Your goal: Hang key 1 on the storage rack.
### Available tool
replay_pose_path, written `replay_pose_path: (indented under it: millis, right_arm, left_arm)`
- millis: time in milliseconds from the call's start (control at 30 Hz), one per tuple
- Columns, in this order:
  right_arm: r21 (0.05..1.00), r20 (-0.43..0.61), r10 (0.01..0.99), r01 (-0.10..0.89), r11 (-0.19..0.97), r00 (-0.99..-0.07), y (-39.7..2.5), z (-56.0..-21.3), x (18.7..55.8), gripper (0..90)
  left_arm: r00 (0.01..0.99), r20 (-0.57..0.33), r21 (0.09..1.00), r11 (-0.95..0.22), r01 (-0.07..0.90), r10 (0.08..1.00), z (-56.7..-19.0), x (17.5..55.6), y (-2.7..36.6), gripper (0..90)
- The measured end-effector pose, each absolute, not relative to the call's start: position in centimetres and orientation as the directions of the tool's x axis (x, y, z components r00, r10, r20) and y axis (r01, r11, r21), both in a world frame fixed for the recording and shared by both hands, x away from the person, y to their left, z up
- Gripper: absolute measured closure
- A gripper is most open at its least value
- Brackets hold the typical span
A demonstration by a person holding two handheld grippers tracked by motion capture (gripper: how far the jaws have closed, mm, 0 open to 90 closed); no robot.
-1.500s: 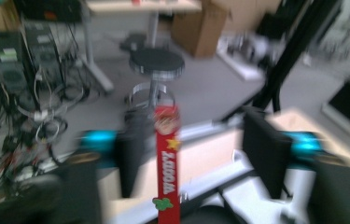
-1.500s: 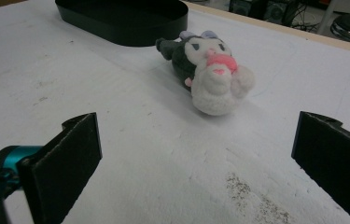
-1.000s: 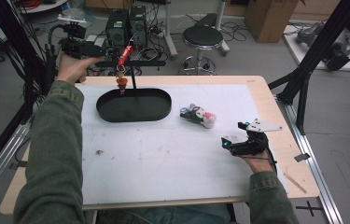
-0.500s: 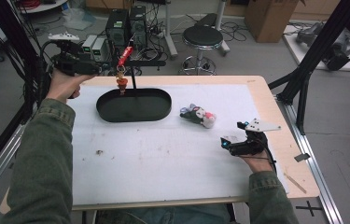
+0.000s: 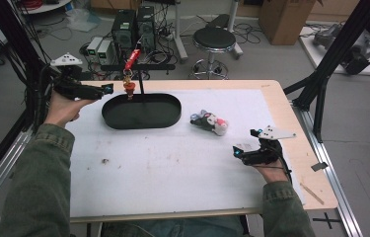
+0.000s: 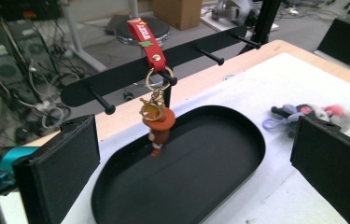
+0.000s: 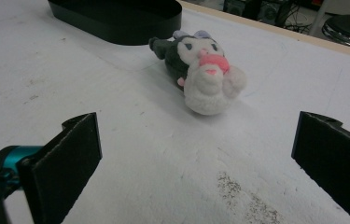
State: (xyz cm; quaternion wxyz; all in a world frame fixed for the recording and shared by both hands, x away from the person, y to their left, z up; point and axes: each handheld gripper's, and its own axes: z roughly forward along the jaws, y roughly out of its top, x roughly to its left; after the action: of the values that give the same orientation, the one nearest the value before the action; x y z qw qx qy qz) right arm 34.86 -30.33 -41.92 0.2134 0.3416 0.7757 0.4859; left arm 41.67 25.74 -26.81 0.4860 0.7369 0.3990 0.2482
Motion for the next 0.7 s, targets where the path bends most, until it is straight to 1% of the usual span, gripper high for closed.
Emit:
replay_pose_path:
  millis: [200,367,700]
  right_arm:
    - [0.899,0.002,0.737,0.324,0.294,-0.676,-30.4,-41.9,34.8,0.5]
    - [0.898,-0.005,0.735,0.321,0.301,-0.678,-30.3,-41.9,34.8,0.5]
    - [0.894,-0.004,0.736,0.327,0.306,-0.677,-30.2,-42.0,34.9,0.5]
  left_arm:
    - [0.553,0.015,0.915,-0.234,0.328,0.833,-27.2,40.2,26.2,1.7]
    - [0.538,0.018,0.914,-0.232,0.332,0.842,-28.0,39.3,27.0,1.7]
    - [0.518,0.02,0.911,-0.229,0.342,0.855,-31.0,37.6,28.2,1.7]
